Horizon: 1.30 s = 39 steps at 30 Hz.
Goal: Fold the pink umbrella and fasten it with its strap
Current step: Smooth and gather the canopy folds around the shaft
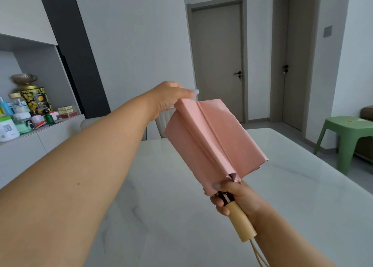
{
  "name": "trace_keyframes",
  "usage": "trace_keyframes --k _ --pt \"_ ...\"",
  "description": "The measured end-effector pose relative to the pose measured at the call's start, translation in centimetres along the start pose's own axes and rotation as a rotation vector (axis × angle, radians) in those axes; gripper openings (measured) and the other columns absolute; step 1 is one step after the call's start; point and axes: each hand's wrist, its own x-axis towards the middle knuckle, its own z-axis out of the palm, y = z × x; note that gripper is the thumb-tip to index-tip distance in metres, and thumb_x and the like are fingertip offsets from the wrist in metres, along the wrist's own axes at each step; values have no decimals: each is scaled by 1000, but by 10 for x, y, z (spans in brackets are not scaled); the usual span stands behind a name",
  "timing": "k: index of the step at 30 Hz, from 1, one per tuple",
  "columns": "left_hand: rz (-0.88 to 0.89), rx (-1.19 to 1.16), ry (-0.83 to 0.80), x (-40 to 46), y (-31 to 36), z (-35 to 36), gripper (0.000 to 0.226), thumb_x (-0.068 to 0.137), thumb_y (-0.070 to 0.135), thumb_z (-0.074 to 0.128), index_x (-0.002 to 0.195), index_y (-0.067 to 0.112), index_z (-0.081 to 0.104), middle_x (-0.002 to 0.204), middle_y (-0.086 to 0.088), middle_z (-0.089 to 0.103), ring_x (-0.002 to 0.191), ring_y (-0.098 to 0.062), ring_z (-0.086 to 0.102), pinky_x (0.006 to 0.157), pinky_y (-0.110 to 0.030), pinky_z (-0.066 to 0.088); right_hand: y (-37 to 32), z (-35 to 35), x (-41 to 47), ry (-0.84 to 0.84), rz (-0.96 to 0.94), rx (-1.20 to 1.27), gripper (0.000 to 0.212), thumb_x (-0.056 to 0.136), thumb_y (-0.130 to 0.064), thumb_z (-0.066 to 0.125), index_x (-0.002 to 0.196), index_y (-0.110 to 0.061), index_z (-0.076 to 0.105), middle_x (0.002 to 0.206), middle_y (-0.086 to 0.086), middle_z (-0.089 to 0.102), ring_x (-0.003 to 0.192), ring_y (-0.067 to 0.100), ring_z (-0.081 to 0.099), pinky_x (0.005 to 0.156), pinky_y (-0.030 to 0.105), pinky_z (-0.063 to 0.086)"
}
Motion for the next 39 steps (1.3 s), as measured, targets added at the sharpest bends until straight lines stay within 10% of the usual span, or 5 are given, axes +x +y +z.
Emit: trace_keyframes --k 17,23,29,33,39 --pt "-33 -220 334 -23 -13 20 11 83 29 63 84 19 57 76 2 49 68 -15 48 75 -34 47 -1 2 1 67 9 45 37 66 -2 63 101 -3 50 88 24 49 46 20 47 35 23 38" --pt "130 -21 103 -68 -24 67 40 85 66 48 123 53 49 139 4 52 117 -23 58 101 -43 47 -3 5 -1 113 -11 70 19 65 0 63 82 -8 58 85 25 52 46 22 46 35 23 39" --pt "41 -130 -36 -97 -28 83 37 88 49 58 82 16 75 85 -7 73 83 -27 68 87 -41 53 -1 1 3 114 5 23 36 67 -2 65 102 -1 56 79 21 55 47 18 47 36 23 39" --pt "36 -525 37 -99 -43 88 33 79 32 70 109 24 59 89 -3 70 79 -18 69 82 -42 57 0 0 4 85 3 26 33 66 -2 66 98 0 57 77 20 56 47 17 47 36 23 39" --pt "61 -81 293 -109 -67 117 56 72 41 78 112 31 40 104 1 66 91 -17 68 72 -31 58 -1 1 2 67 -8 16 15 67 -1 67 82 -4 67 75 19 58 47 17 48 36 22 41"
